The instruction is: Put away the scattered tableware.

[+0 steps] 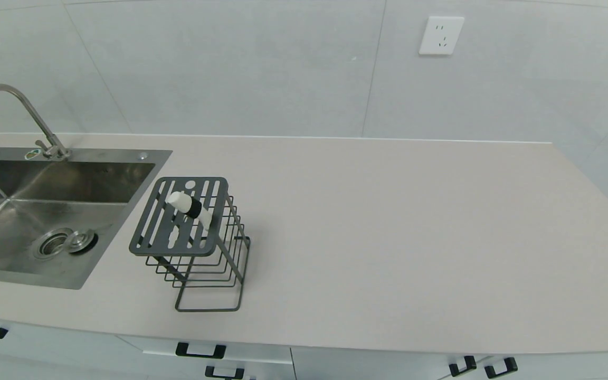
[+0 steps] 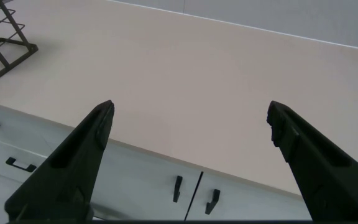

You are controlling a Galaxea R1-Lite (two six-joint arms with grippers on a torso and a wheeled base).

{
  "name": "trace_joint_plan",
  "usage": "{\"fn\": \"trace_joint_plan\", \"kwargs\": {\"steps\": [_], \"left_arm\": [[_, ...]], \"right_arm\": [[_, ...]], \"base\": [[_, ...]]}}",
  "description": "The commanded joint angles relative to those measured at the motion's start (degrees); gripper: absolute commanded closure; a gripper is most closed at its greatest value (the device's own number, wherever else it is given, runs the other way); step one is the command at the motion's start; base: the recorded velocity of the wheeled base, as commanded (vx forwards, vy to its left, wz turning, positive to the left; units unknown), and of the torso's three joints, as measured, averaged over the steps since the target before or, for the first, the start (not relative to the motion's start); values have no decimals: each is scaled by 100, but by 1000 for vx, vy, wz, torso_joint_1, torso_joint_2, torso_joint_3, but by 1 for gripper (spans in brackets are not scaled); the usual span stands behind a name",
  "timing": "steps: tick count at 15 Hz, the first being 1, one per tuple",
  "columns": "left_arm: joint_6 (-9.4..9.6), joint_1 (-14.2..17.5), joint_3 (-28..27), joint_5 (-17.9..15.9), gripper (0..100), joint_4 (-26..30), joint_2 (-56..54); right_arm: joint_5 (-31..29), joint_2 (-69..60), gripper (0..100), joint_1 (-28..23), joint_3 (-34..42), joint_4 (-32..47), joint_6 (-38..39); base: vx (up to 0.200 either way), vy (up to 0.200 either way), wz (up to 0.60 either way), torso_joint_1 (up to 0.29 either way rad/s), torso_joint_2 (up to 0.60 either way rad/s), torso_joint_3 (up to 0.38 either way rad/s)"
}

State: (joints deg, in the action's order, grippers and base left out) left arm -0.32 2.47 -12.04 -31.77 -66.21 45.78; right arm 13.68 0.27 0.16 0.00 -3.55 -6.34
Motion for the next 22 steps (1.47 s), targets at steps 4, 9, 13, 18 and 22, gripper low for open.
{"fn": "trace_joint_plan", "kwargs": {"steps": [4,9,13,18,22], "left_arm": [[-47,218,1204,-40,0,1462,-2785],[181,148,1204,66,0,3791,-4059],[875,130,1204,1164,0,5970,-4068],[410,-247,1204,523,0,6234,-4578],[621,-247,1204,2667,0,6550,-4578]], "right_arm": [[12,0,0,2,0,-6,10],[3,0,0,2,0,-6,1],[12,0,0,2,0,-14,27],[12,0,0,2,0,-6,45],[-621,0,0,2,0,21,230]], "base": [[0,0,0,0,0,0],[0,0,0,0,0,0],[0,0,0,0,0,0],[0,0,0,0,0,0],[0,0,0,0,0,0]]}}
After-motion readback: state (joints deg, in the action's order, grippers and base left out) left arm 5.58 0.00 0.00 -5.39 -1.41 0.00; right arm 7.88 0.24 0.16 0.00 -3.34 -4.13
